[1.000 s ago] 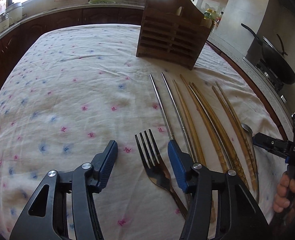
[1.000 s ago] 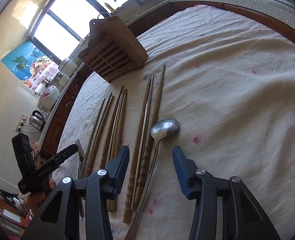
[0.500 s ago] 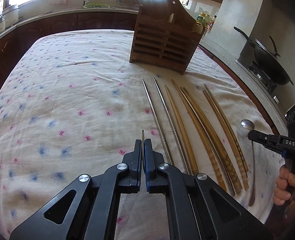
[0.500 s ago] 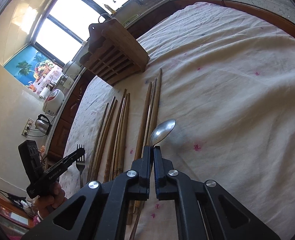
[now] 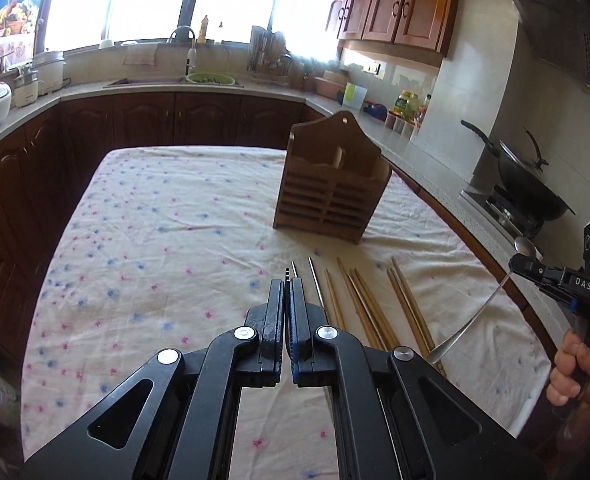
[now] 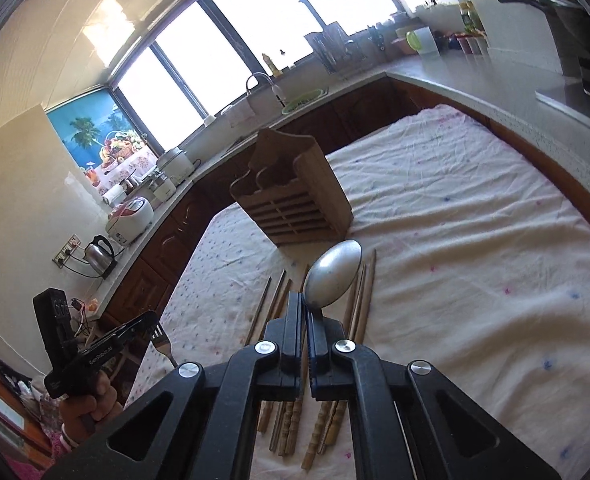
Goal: Organize utensils
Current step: 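Carry the fork and spoon to the wooden holder while lowering both into its slots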
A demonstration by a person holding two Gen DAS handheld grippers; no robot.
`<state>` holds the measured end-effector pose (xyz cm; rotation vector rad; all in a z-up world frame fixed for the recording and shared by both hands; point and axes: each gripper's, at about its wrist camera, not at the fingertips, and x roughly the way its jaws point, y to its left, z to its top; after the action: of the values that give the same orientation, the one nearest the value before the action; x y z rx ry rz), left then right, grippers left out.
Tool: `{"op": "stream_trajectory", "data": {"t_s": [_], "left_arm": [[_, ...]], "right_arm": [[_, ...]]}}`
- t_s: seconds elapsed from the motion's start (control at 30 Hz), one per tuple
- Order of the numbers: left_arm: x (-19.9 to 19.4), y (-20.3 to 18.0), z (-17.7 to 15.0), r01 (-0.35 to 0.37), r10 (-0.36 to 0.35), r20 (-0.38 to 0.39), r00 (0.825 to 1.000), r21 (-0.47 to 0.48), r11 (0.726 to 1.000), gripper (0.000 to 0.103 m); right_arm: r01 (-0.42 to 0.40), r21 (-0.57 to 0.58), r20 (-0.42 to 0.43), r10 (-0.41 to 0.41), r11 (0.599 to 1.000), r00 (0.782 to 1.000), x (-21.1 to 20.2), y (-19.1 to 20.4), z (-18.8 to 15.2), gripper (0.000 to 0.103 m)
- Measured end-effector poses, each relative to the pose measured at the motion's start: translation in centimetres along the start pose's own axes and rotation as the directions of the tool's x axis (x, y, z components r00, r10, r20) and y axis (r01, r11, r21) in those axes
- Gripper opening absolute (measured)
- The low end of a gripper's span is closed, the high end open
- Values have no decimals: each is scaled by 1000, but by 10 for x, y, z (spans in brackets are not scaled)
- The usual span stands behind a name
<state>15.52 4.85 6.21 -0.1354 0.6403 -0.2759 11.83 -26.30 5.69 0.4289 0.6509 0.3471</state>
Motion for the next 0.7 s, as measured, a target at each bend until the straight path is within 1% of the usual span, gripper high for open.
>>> {"op": "stream_trajectory", "data": {"t_s": [0.1,0.17,0.33,0.47,0.57,0.63,0.7], "left_arm": [[-8,2,13,-47,47,63,997,-3,999,2],[-10,3,21,-73,74,88,993,-7,997,2],[-2,4,39,-88,91,115,989,-29,996,2],[8,-2,61,-100,103,148,984,-25,995,2],[17,-7,85,-125,127,190,974,-20,992,2],[23,-9,104,-126,129,222,966,-27,992,2],[30,-11,123,-134,139,262,955,-35,990,2]], "right_arm": [[12,-42,44,-10,999,999,-3,9,13,2],[23,-63,64,-19,998,998,0,14,18,2],[30,-75,86,-23,997,996,7,16,31,2],[40,-85,111,-30,996,993,15,18,46,2],[48,-100,141,-34,994,989,21,21,63,2],[68,-122,175,-46,990,984,24,26,77,2],[85,-144,214,-53,986,975,26,31,92,2]]}}
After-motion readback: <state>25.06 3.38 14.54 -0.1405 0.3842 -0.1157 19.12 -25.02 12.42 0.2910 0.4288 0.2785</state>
